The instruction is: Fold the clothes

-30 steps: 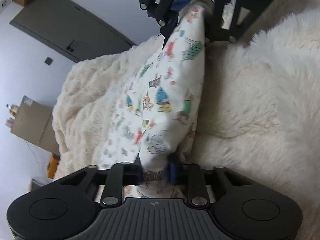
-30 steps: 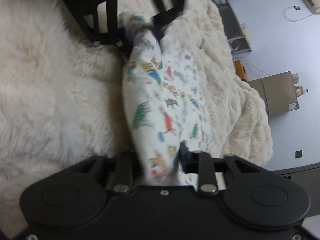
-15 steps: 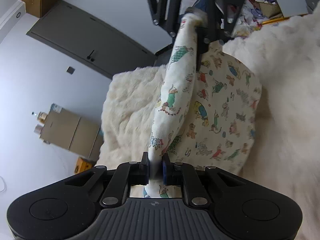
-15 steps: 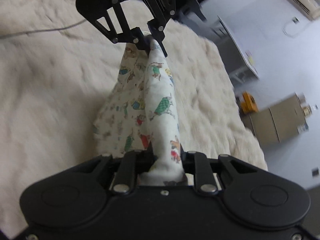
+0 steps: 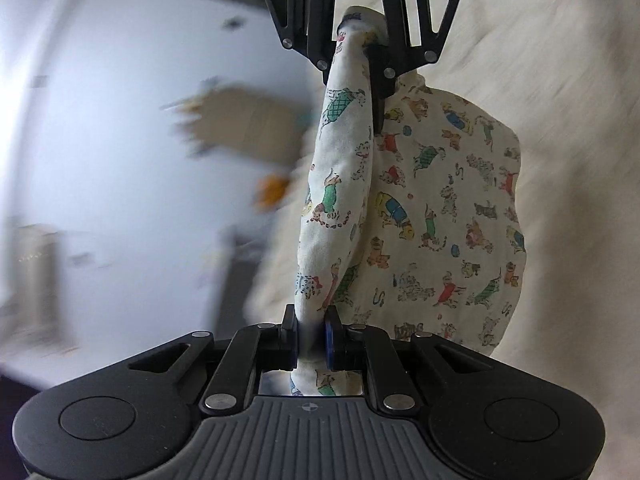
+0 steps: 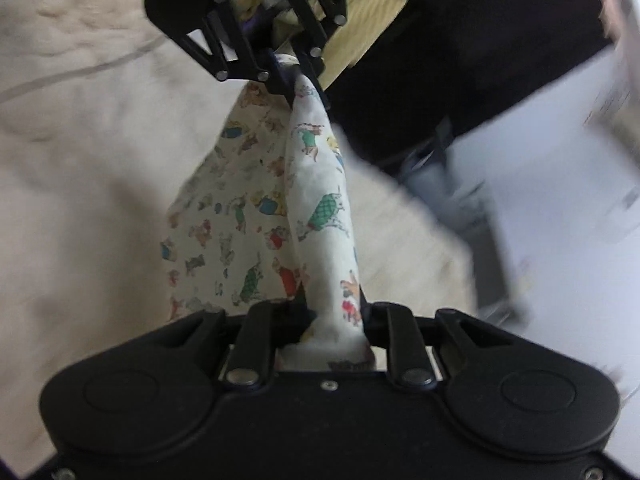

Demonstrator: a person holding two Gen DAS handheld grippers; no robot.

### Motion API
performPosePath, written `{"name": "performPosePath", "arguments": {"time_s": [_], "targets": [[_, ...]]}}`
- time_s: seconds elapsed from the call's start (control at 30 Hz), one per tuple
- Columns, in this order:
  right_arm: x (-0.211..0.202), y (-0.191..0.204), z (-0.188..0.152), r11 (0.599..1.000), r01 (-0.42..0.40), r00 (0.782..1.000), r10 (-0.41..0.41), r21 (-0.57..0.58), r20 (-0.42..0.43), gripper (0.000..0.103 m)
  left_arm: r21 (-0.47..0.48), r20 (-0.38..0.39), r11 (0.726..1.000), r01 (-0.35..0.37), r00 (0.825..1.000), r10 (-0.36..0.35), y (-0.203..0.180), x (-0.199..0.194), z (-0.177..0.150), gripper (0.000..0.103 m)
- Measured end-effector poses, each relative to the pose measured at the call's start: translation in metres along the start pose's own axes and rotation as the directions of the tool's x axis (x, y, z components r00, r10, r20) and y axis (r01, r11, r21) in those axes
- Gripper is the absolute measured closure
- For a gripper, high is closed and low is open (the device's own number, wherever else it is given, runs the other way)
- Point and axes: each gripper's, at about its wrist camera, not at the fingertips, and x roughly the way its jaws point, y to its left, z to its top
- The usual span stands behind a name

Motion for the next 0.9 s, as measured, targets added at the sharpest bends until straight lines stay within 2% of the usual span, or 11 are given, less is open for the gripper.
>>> {"name": "performPosePath", "arguments": {"time_s": [0.13, 0.23, 0.4, 0.53, 0.63, 0.67, 0.73, 0.77, 0.83, 0.87, 0.9], "targets": [[0.044, 0.071, 0.015, 0.979, 0.171, 0.982, -0.160, -0.110, 0.103, 0.083, -0.047, -0.107, 0.985, -0.166, 0.981, 0.160, -0.082, -0.003, -0.049, 0.083], [0.084, 0.164, 0.000, 0.975, 0.122, 0.992, -0.114, -0.186, 0.057, 0.052, -0.339, -0.229, 0.939, -0.056, 0.973, -0.025, -0.165, -0.006, -0.085, 0.056], [0.110, 0.277, -0.031, 0.960, -0.055, 0.997, 0.041, -0.274, -0.058, 0.052, -0.745, -0.240, 0.667, -0.021, 0.941, -0.237, -0.204, -0.025, -0.141, 0.049], [0.096, 0.243, -0.024, 0.995, -0.050, 0.998, 0.045, -0.092, -0.052, 0.031, -0.925, -0.131, 0.379, -0.025, 0.957, -0.258, -0.163, -0.024, -0.174, 0.031], [0.095, 0.188, -0.012, 0.960, -0.068, 0.993, 0.091, 0.271, -0.072, 0.031, -0.989, -0.039, 0.148, 0.006, 0.954, -0.296, -0.135, 0.003, -0.180, 0.019], [0.095, 0.169, -0.008, 0.918, -0.071, 0.991, 0.108, 0.390, -0.076, 0.031, -0.998, -0.018, 0.065, 0.002, 0.950, -0.313, -0.128, 0.020, -0.180, 0.019], [0.105, 0.134, -0.016, 0.665, -0.116, 0.972, 0.228, 0.737, -0.052, 0.031, -0.999, -0.034, 0.006, -0.034, 0.941, -0.336, -0.125, 0.044, -0.171, 0.021], [0.110, 0.125, -0.024, 0.505, -0.131, 0.961, 0.276, 0.853, -0.016, 0.032, -0.999, -0.042, 0.005, -0.043, 0.935, -0.351, -0.128, 0.052, -0.166, 0.023], [0.117, 0.125, -0.038, 0.332, -0.131, 0.951, 0.308, 0.934, 0.024, 0.040, -0.999, -0.049, 0.013, -0.048, 0.919, -0.390, -0.138, 0.064, -0.158, 0.033], [0.125, 0.127, -0.050, 0.201, -0.121, 0.945, 0.324, 0.972, 0.051, 0.041, -0.997, -0.075, 0.040, -0.064, 0.905, -0.419, -0.149, 0.074, -0.154, 0.033], [0.127, 0.131, -0.057, 0.157, -0.105, 0.944, 0.327, 0.982, 0.049, 0.046, -0.993, -0.116, 0.084, -0.087, 0.884, -0.453, -0.164, 0.086, -0.151, 0.034]]}}
